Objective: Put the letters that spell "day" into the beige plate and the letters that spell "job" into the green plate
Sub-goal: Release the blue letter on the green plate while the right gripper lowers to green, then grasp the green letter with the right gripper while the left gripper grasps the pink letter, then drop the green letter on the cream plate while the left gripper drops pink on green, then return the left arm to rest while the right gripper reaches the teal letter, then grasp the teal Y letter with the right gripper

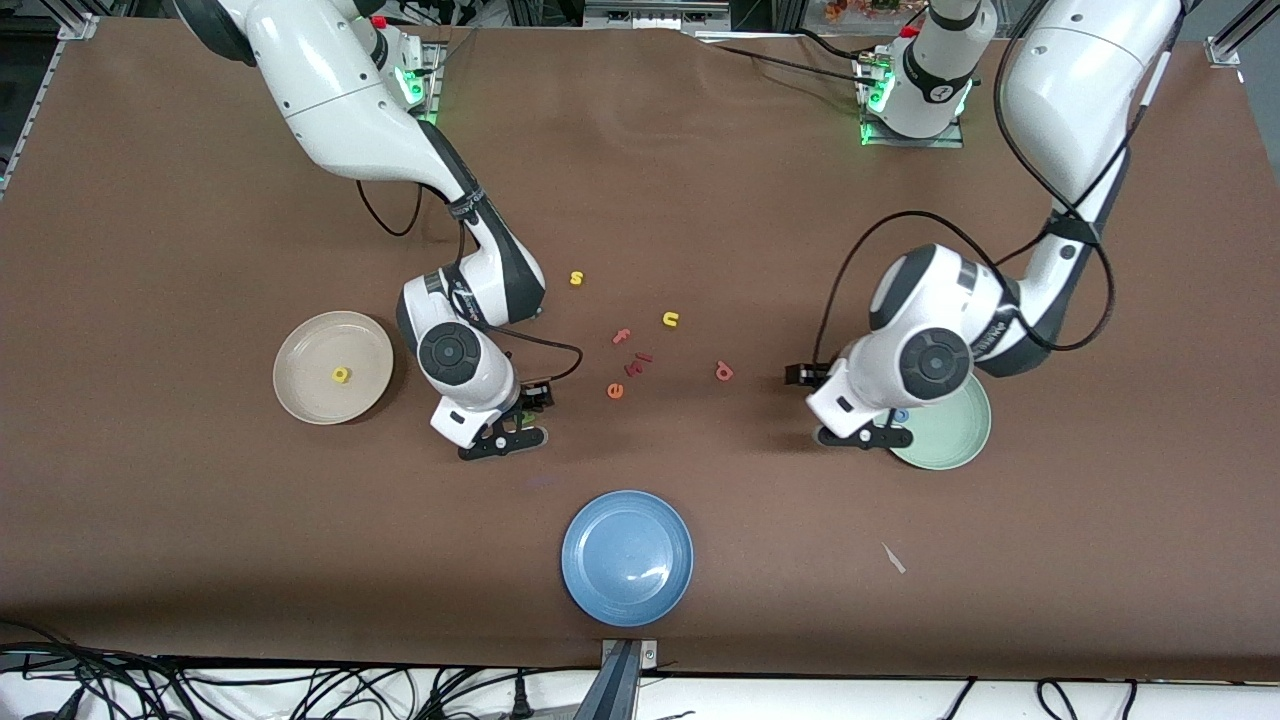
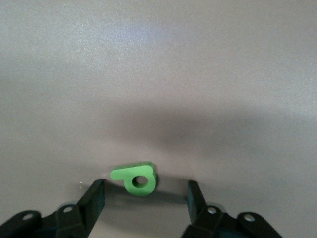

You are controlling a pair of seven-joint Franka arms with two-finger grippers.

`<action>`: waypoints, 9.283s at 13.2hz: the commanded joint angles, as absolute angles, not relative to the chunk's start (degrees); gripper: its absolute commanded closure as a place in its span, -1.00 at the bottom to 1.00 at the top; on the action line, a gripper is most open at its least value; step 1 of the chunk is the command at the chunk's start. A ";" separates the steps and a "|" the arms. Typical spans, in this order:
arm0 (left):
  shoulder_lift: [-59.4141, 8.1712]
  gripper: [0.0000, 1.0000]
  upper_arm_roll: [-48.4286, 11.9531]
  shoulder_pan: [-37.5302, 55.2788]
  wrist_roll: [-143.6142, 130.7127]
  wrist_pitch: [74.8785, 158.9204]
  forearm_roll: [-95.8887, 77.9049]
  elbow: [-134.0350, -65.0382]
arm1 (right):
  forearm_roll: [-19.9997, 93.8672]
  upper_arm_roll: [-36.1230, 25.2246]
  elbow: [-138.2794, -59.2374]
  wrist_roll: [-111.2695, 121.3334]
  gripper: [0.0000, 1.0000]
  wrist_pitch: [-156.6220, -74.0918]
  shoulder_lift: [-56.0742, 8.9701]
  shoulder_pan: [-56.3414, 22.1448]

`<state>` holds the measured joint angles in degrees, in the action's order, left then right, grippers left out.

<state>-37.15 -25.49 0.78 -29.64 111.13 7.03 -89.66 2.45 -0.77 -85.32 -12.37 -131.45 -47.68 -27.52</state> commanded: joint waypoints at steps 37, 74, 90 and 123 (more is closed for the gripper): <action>-48.25 -0.12 -24.35 8.35 -59.86 130.25 2.02 -90.44 | 3.87 -0.18 -80.95 -18.54 0.29 -131.04 -50.80 -27.77; -39.56 -1.00 -23.55 -5.90 -9.05 107.58 20.22 -86.57 | 4.04 -11.97 -120.06 -0.05 -1.00 -135.35 -20.39 -26.89; -14.26 -1.00 -13.40 -3.61 0.26 84.99 -0.93 -77.06 | 2.90 5.80 -127.79 0.67 -1.00 -147.30 -20.13 -27.25; 1.23 -1.00 -4.48 2.11 0.18 91.05 -1.23 -95.36 | -4.13 5.80 -122.96 2.99 0.73 -149.24 -27.77 -30.06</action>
